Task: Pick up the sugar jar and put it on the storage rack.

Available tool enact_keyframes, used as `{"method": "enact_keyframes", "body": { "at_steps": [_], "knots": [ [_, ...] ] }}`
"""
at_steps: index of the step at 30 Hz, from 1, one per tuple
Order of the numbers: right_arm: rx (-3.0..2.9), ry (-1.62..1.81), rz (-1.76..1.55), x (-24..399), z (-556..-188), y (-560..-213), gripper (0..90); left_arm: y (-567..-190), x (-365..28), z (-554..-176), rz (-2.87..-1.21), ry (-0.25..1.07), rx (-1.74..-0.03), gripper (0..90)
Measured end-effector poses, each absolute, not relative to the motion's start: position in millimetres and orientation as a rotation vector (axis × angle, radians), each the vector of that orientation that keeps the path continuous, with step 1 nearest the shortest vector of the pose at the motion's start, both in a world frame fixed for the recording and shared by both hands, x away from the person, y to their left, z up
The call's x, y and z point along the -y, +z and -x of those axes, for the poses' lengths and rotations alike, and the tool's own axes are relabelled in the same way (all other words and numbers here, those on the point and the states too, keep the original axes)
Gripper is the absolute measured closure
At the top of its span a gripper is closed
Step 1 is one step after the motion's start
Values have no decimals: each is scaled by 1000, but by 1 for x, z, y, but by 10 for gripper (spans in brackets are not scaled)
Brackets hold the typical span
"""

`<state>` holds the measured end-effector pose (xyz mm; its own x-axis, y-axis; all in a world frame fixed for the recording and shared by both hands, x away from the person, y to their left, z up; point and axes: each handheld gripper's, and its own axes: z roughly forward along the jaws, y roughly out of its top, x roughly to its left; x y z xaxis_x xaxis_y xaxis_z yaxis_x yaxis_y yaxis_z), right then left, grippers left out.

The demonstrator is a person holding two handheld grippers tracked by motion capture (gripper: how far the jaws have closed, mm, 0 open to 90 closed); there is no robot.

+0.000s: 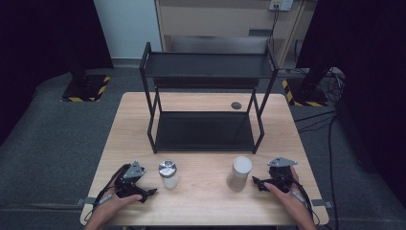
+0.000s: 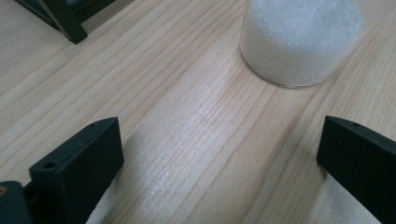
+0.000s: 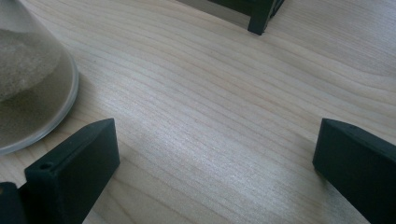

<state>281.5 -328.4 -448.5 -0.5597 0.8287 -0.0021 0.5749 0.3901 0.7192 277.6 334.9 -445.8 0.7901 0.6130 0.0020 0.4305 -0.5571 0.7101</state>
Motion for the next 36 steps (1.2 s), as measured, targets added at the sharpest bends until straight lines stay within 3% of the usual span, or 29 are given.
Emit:
{"method": "enact_keyframes", "body": {
  "at_steps": [36],
  "knots": [
    [-2288, 973, -1223, 328, -280, -449, 10, -442, -324, -274, -2196, 314, -653, 17]
  ]
}}
